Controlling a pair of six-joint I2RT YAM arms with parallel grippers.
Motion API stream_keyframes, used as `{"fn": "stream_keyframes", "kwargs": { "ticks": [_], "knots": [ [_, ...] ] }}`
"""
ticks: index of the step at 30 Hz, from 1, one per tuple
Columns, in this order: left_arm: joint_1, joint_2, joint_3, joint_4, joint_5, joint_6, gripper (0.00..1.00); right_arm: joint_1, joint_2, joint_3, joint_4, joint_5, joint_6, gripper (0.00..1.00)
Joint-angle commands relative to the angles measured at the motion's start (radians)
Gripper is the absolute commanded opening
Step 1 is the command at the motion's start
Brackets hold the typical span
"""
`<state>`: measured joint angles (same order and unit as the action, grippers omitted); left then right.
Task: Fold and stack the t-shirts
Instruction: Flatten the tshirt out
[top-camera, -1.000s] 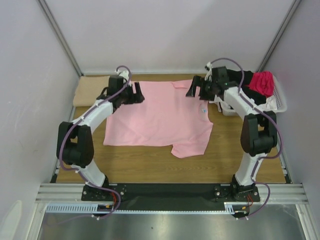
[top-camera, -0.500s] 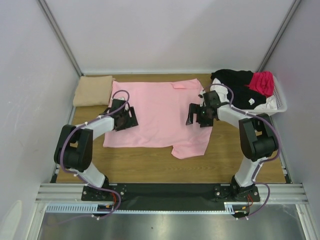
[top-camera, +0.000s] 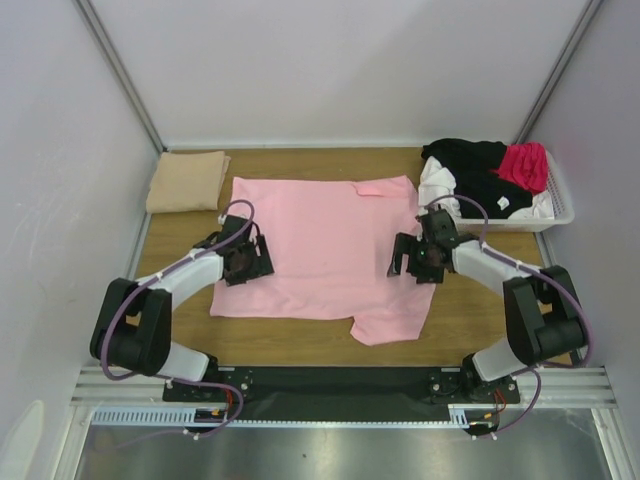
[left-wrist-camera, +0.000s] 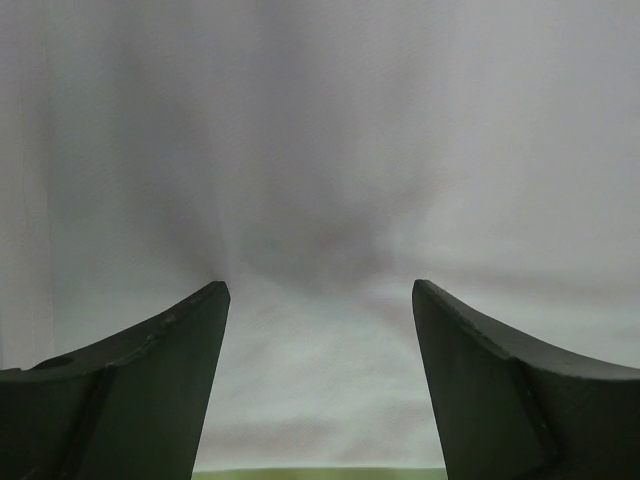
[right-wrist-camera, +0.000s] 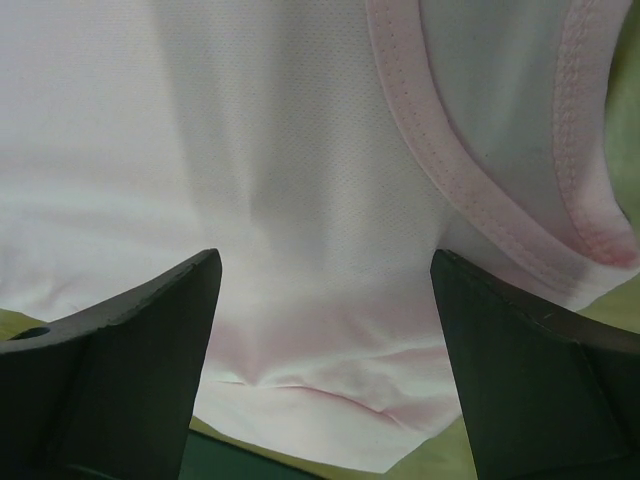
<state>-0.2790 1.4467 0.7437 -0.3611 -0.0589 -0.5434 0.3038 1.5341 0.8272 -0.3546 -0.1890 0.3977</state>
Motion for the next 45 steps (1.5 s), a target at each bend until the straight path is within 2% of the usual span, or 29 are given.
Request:
{"fn": "stream_keyframes", "kwargs": {
  "ticks": [1,8,13,18,20,21,28,32,36,45],
  "knots": [
    [-0.055,-0.072,-0.014,-0.154,-0.002,-0.038,0.80,0.001,-0.110,-0.078,-0.116,0.049,0.053,0.91],
    [-0.118,-0.137,-0.062,-0.308,0.021,-0.087,0.80,0.020,-0.258,-0.195,-0.190,0.033,0.113,0.91],
    [-0.160,-0.204,-0.077,-0.360,0.051,-0.141,0.79,0.017,-0.295,-0.143,-0.241,0.040,0.056,0.91],
    [-0.157,-0.163,0.176,-0.434,-0.066,-0.046,0.80,0.001,-0.191,0.120,-0.268,0.007,0.027,0.92],
    [-0.141,-0.084,0.288,-0.417,-0.097,0.009,0.80,-0.011,-0.143,0.197,-0.250,-0.018,0.015,0.92],
    [-0.135,-0.050,0.314,-0.406,-0.098,0.023,0.79,-0.023,-0.122,0.258,-0.239,-0.026,0.012,0.92],
    [-0.101,0.188,0.442,-0.277,-0.108,0.085,0.77,-0.074,0.058,0.407,-0.158,-0.062,0.027,0.93],
    [-0.078,0.260,0.439,-0.174,-0.076,0.082,0.77,-0.092,0.116,0.447,-0.147,-0.079,0.044,0.93],
    [-0.077,0.299,0.399,-0.182,-0.084,0.051,0.77,-0.098,0.144,0.477,-0.173,-0.066,0.017,0.93],
    [-0.078,0.176,0.154,-0.188,-0.090,-0.114,0.77,-0.124,0.216,0.516,-0.239,-0.070,-0.026,0.93]
  ]
}}
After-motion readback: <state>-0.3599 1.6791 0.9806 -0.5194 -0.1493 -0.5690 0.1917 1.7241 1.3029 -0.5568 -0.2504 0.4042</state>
